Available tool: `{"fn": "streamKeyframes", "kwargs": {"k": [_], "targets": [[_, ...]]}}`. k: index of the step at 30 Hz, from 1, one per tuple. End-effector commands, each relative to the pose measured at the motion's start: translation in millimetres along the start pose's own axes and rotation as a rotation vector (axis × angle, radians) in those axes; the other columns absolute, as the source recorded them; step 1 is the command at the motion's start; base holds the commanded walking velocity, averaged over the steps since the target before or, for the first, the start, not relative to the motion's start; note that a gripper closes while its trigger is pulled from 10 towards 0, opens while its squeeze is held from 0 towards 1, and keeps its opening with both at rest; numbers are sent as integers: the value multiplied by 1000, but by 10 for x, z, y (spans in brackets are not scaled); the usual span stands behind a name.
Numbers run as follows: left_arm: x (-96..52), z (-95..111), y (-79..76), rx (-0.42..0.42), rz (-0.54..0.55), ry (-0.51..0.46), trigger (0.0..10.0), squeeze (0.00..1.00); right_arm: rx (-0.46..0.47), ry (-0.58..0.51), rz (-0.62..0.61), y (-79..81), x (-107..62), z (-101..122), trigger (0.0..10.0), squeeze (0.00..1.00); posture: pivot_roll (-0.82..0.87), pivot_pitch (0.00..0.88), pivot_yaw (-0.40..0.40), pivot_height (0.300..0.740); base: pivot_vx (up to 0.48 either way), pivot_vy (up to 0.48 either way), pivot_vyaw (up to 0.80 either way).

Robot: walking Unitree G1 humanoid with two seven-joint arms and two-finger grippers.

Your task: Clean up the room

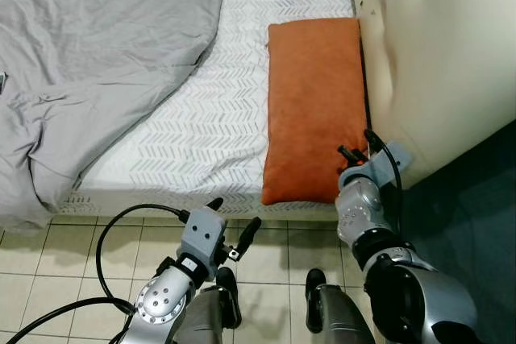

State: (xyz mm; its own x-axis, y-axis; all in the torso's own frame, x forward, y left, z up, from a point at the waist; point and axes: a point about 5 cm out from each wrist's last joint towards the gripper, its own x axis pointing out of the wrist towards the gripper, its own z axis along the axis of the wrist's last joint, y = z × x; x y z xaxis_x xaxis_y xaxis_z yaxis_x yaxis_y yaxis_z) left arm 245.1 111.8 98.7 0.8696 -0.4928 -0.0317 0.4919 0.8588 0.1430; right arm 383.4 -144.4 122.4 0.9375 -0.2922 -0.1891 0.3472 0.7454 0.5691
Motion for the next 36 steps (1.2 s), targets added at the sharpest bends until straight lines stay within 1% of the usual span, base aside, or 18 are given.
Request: {"fn": "streamKeyframes", "kwargs": {"k": [1,3,6,7,10,11,12,13,14,16,23,27,28,30,33,34,35,36], "targets": [[-43,-88,-24,-2,0,34,10000,0,8,83,36,103,-71,-199,0,0,-30,391,52,740,0,0,0],[-49,-95,-7,2,8,34,10000,0,-19,94,90,226,-93,-224,0,0,-30,391,52,740,0,0,0],[-51,-92,-4,7,18,32,10000,0,-71,80,116,268,-75,-176,0,0,-22,392,43,740,0,0,0],[-49,-92,-5,11,25,31,10000,0,-126,67,137,291,-63,-143,4078,0,-25,391,40,740,0,0,0],[-48,-92,-6,13,29,31,10000,0,-165,57,152,307,-57,-122,4078,0,-25,391,40,740,0,0,0],[-43,-93,-11,14,31,30,10000,0,-221,28,174,326,-51,-84,10000,608,-29,390,36,740,0,0,0],[-43,-93,-11,14,31,30,10000,0,-221,28,174,326,-51,-84,10000,608,-29,390,36,740,0,0,0],[-33,-95,-17,13,31,28,10000,0,-278,-16,205,360,-49,-34,10000,1000,-32,386,33,740,0,0,0],[-20,-95,-19,11,32,25,10000,0,-342,-71,222,383,-46,27,10000,1000,-38,378,32,740,0,0,0],[-5,-98,-20,10,33,24,10000,0,-384,-106,232,395,-44,65,10000,1000,-39,372,32,740,0,0,0],[63,-96,10,17,33,13,10000,0,-448,-268,170,263,-34,268,10000,1000,-49,338,28,740,0,0,0],[159,-89,31,22,43,-4,10000,0,-561,-394,249,255,-137,296,10000,1000,-69,271,25,740,0,0,0],[229,-57,56,6,63,-20,10000,0,-592,-455,313,204,-251,311,10000,1000,-74,210,25,740,0,0,0],[258,-58,70,-2,72,-21,10000,0,-599,-465,330,183,-280,309,10000,1000,-74,200,27,740,0,0,0],[298,-69,122,-43,107,-17,10000,0,-606,-454,334,-15,-396,268,10000,1000,-77,130,43,740,0,0,0],[298,-69,122,-43,107,-17,10000,0,-606,-454,334,-15,-396,268,10000,1000,-77,130,43,740,0,0,0],[300,-66,136,-51,115,-19,10000,0,-605,-436,321,-135,-458,243,10000,1000,-79,109,49,740,0,0,0],[300,-66,136,-51,115,-19,10000,0,-605,-436,321,-135,-458,243,10000,1000,-79,109,49,740,0,0,0]]}}
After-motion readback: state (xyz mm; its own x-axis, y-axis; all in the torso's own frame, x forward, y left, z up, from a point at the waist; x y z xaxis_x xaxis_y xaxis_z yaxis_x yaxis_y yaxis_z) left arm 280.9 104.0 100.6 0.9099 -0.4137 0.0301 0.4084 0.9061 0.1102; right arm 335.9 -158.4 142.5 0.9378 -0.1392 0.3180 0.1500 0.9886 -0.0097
